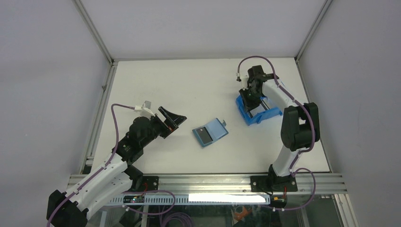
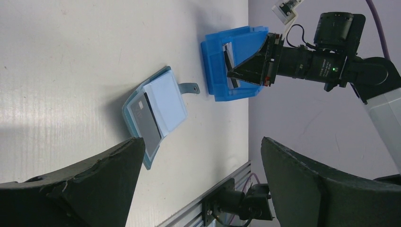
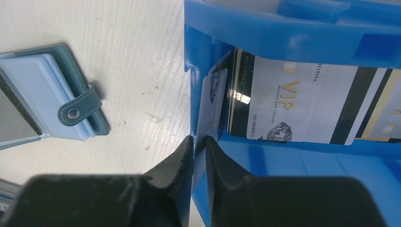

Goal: Put the credit cards into the card holder
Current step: Pick up the credit card from the storage box.

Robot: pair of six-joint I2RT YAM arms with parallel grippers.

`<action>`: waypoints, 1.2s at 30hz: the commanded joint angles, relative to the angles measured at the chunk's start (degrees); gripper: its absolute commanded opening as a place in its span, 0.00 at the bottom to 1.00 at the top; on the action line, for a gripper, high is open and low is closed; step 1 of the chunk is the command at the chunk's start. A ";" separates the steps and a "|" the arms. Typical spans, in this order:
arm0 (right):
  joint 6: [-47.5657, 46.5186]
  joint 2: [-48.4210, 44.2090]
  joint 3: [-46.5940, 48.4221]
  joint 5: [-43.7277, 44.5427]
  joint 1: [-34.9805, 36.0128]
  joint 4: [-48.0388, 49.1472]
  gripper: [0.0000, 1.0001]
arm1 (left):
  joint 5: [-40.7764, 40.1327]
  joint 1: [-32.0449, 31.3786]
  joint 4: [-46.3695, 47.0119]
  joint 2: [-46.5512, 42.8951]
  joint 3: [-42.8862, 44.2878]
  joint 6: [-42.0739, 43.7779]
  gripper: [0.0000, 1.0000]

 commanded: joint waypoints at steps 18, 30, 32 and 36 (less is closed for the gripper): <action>-1.22 -5.40 2.42 3.34 -4.04 0.68 0.00 | 1.36 0.30 2.97 0.13 1.49 -0.22 0.98; -0.70 -12.17 7.54 -17.62 -13.38 -4.07 0.00 | 8.27 0.21 10.93 3.01 4.46 -0.75 0.98; 0.72 -13.35 7.19 -24.03 -13.54 -4.21 0.00 | 9.40 0.00 15.90 3.93 4.32 -1.48 0.98; 5.72 -14.64 5.58 -38.84 -14.77 -3.94 0.00 | 9.23 -1.11 24.28 6.07 4.73 -4.26 0.97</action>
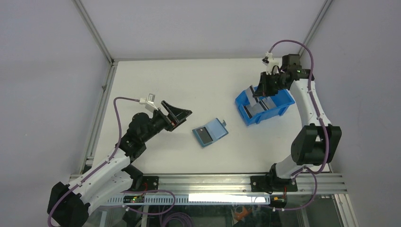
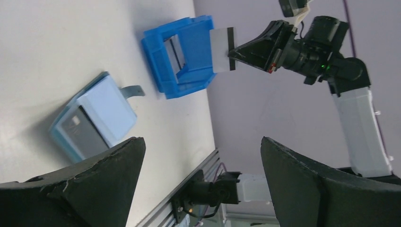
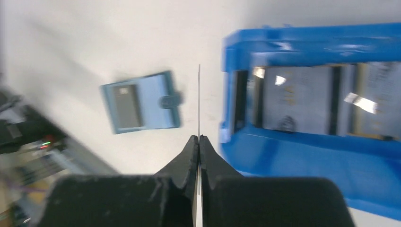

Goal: Put the credit cards into the card holder
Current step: Pick up the credit card from the storage box.

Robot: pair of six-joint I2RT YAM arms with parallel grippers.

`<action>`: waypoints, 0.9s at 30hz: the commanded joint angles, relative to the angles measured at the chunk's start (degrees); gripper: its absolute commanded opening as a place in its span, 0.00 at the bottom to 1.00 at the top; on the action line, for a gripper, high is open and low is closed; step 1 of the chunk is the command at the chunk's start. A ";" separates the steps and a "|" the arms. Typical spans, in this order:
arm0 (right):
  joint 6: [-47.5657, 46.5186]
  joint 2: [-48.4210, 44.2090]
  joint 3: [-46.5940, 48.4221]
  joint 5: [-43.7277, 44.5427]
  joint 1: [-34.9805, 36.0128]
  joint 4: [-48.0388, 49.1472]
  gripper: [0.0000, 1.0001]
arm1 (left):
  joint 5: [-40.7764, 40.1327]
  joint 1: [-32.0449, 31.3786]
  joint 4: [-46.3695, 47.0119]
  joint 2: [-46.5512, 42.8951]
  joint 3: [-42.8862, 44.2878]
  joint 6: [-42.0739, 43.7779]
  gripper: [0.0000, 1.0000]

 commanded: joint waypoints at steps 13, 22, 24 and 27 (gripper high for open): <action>30.63 -2.55 -7.49 -46.04 4.01 13.21 0.00 | -0.49 -4.73 25.23 14.48 8.39 -13.25 0.85; 29.92 -6.16 -11.48 -48.42 9.77 16.78 0.00 | 8.15 -6.23 28.15 25.54 15.84 -12.76 0.78; 29.24 -6.23 -11.45 -48.64 10.35 16.45 0.00 | 9.11 -6.52 28.03 27.02 16.32 -12.56 0.74; 28.53 -6.16 -11.59 -49.31 11.70 16.18 0.00 | 10.58 -6.70 27.12 28.64 16.81 -12.72 0.70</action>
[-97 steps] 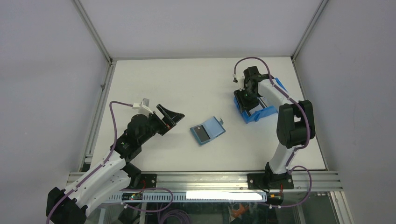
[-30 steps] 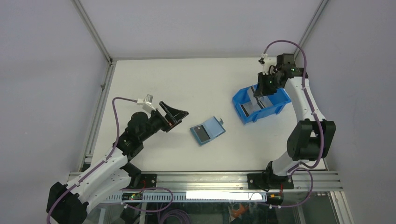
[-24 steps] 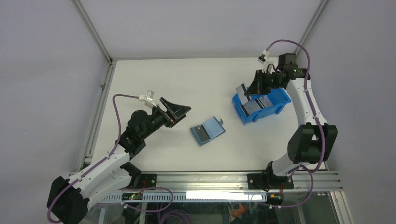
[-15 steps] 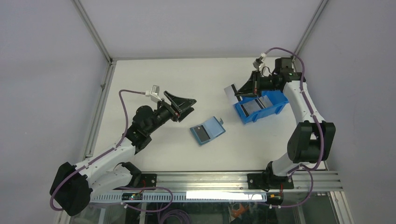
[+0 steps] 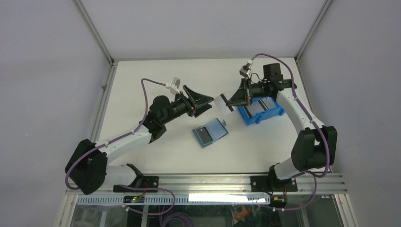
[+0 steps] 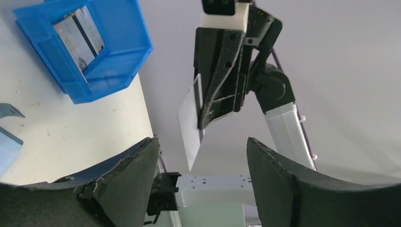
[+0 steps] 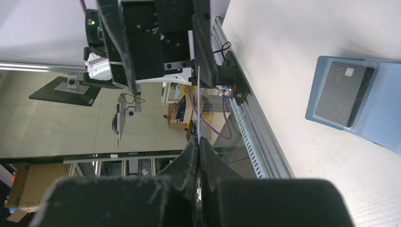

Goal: Put the credit cards into the card holder
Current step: Pick up the credit card from the storage box, then insert the credit card into the card holder.

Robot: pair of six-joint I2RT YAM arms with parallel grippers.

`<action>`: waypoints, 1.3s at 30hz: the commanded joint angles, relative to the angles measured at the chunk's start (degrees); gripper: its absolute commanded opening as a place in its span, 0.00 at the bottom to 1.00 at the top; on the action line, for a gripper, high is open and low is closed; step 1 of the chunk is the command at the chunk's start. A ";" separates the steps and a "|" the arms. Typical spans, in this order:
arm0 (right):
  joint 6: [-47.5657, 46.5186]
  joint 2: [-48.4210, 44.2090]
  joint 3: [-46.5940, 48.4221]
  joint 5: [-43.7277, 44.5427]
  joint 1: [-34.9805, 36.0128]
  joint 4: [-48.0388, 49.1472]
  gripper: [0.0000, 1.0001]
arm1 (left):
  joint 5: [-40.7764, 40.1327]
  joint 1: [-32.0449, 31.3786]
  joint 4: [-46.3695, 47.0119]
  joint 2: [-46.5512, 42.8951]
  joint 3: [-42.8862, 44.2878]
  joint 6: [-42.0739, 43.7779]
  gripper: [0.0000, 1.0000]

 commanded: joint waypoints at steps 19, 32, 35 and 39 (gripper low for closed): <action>-11.84 -0.44 4.12 -0.65 5.45 -8.15 0.12 | 16.71 -1.45 6.48 7.58 6.25 0.26 0.00; -32.40 -0.78 6.69 9.34 12.52 -25.07 0.29 | 12.15 -0.63 7.93 3.22 1.58 6.81 0.00; -33.52 -0.78 7.01 8.07 12.93 -25.87 0.16 | 11.98 -0.41 9.92 3.04 0.70 6.73 0.00; -34.44 -1.12 7.81 6.34 12.98 -26.52 0.00 | 17.17 0.03 12.83 3.97 0.37 5.01 0.20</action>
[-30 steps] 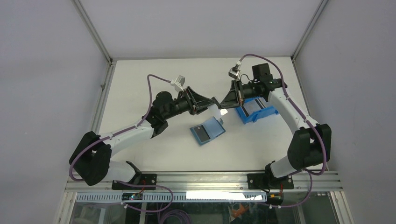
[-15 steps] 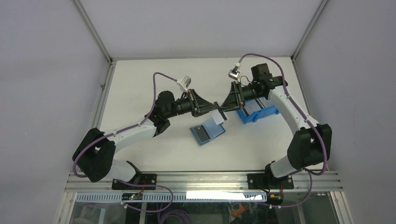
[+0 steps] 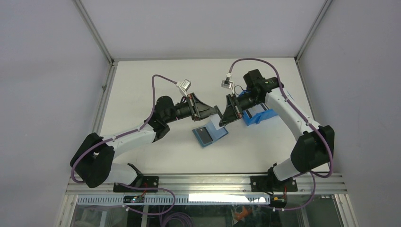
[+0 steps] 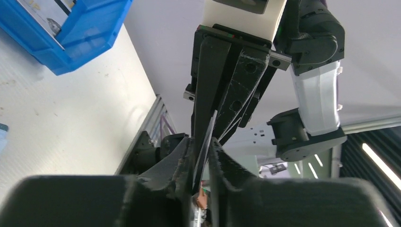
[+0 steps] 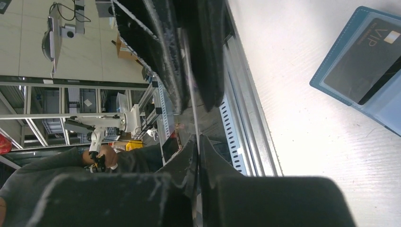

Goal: Put the credit cards into the card holder
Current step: Insert the credit card into the card holder.

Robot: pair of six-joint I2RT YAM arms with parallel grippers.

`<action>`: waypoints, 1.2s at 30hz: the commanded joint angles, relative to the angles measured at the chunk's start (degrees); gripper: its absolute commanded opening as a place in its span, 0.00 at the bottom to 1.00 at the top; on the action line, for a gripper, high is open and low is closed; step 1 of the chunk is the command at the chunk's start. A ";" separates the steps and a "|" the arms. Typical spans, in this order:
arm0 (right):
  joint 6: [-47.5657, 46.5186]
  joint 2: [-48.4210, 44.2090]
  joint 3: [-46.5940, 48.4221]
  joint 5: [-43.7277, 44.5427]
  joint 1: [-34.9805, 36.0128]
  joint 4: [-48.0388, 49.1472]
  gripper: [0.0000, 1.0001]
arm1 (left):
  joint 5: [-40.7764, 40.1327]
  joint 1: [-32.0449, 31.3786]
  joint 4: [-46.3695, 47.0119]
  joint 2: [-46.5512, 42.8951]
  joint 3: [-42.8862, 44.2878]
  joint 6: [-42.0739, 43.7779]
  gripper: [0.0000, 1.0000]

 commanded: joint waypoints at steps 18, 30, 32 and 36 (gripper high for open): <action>-9.17 -0.55 3.68 1.61 2.11 -6.18 0.00 | 17.20 3.38 -4.30 -2.25 3.34 7.92 0.00; -3.94 -3.21 -5.60 30.95 -1.84 17.02 0.36 | -10.23 3.91 -17.33 -18.91 -15.45 11.07 0.00; -2.69 -3.23 -9.03 33.19 -0.42 22.24 0.37 | -12.90 3.82 -17.05 -20.02 -18.06 9.95 0.00; -1.31 0.39 -9.94 43.48 3.85 26.16 0.56 | -14.63 3.82 -16.61 -18.63 -18.72 10.66 0.00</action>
